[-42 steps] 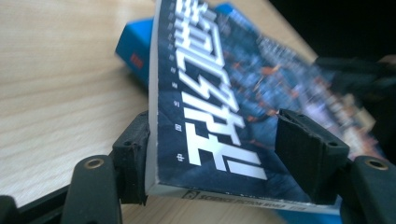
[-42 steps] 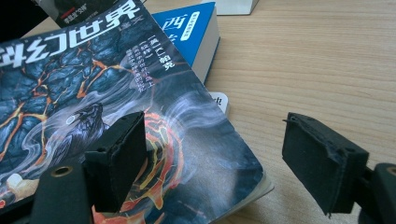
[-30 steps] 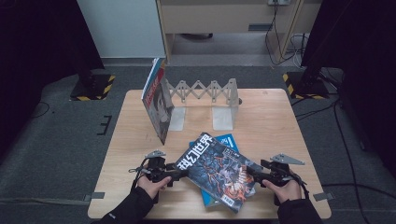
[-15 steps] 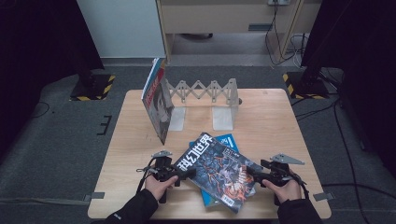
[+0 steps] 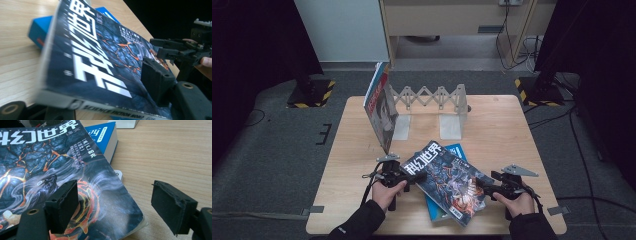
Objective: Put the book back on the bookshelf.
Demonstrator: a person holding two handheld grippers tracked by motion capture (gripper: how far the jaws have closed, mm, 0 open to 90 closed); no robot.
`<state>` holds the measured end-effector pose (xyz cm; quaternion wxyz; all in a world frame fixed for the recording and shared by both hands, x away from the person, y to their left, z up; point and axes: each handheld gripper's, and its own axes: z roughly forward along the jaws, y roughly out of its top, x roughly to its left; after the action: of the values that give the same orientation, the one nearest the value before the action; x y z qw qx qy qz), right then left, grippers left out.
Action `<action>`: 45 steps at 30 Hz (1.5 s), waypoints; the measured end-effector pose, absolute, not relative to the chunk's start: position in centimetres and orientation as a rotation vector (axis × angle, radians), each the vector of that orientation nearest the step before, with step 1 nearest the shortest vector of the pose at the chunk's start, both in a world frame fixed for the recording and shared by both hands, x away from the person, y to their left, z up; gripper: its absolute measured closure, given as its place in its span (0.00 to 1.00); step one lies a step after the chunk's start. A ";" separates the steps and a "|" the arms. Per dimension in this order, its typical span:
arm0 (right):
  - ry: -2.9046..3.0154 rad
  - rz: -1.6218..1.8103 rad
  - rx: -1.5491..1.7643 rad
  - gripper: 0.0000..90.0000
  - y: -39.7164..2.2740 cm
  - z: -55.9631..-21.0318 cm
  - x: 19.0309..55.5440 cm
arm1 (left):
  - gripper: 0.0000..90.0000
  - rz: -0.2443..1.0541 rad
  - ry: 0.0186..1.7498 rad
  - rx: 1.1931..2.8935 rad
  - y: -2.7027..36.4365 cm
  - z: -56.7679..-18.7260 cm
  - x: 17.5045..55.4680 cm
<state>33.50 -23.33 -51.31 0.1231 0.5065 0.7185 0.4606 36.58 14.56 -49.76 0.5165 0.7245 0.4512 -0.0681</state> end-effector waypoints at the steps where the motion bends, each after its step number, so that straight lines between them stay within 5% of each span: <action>1: 2.096 1.344 1.478 0.24 -23.3 -51.3 33.5 | 0.55 -0.164 1.080 1.747 14.3 -49.7 36.6; 16: 2.116 1.352 1.488 0.26 -23.5 -51.2 33.7 | 0.75 -0.245 1.104 1.687 14.3 -48.0 37.3; 24: 2.121 1.354 1.483 0.27 -23.5 -51.2 33.7 | 0.76 -0.238 1.088 1.702 14.3 -47.4 37.2; 35: 2.131 1.363 1.464 0.26 -23.0 -51.3 33.6 | 0.66 -0.291 1.130 1.734 15.8 -49.5 35.7; 45: 2.140 1.361 1.452 0.26 -22.9 -51.2 33.6 | 0.38 -0.214 1.182 1.838 17.2 -50.0 36.1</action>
<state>33.61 -22.86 -51.23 0.1096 0.4939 0.7278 0.4629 36.13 17.25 -50.05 0.4554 0.7451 0.4794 -0.0866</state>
